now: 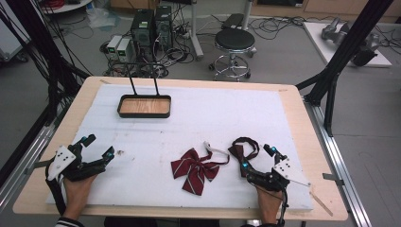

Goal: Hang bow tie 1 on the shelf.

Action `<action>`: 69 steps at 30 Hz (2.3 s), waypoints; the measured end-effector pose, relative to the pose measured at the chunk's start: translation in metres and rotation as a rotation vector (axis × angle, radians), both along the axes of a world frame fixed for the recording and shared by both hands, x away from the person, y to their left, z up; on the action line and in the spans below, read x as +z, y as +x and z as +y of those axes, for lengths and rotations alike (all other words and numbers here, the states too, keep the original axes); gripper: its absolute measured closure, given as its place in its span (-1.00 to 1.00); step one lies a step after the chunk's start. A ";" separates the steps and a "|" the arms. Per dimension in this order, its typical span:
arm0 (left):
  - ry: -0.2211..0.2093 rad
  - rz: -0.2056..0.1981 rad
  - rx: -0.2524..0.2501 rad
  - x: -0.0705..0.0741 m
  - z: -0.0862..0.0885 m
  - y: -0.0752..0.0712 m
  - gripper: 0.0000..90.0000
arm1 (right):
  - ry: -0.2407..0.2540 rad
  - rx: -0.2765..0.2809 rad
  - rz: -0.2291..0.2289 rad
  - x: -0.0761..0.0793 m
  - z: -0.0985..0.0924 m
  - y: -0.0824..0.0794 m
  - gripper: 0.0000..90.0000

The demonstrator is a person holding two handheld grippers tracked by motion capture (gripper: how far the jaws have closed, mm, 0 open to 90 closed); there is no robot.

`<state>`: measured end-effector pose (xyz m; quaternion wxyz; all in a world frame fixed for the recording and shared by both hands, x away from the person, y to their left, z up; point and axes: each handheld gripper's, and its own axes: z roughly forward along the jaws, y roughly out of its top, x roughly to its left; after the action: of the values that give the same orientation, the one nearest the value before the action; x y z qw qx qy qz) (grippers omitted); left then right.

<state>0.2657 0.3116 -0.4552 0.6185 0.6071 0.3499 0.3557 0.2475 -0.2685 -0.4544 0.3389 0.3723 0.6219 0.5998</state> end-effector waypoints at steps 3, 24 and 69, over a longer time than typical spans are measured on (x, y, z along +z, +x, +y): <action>-0.003 0.003 0.000 0.000 0.000 0.000 -0.68 | 0.001 0.004 -0.006 0.000 -0.001 0.000 -0.81; 0.001 0.000 0.002 0.000 0.000 0.000 -0.67 | -0.037 0.018 0.017 0.002 0.002 0.001 -0.81; 0.003 0.001 0.010 0.000 0.000 0.000 -0.68 | -0.414 0.539 0.314 0.061 0.079 0.026 -0.66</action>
<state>0.2656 0.3113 -0.4551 0.6157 0.6063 0.3528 0.3589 0.2732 -0.1896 -0.3934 0.1375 0.2064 0.8501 0.4646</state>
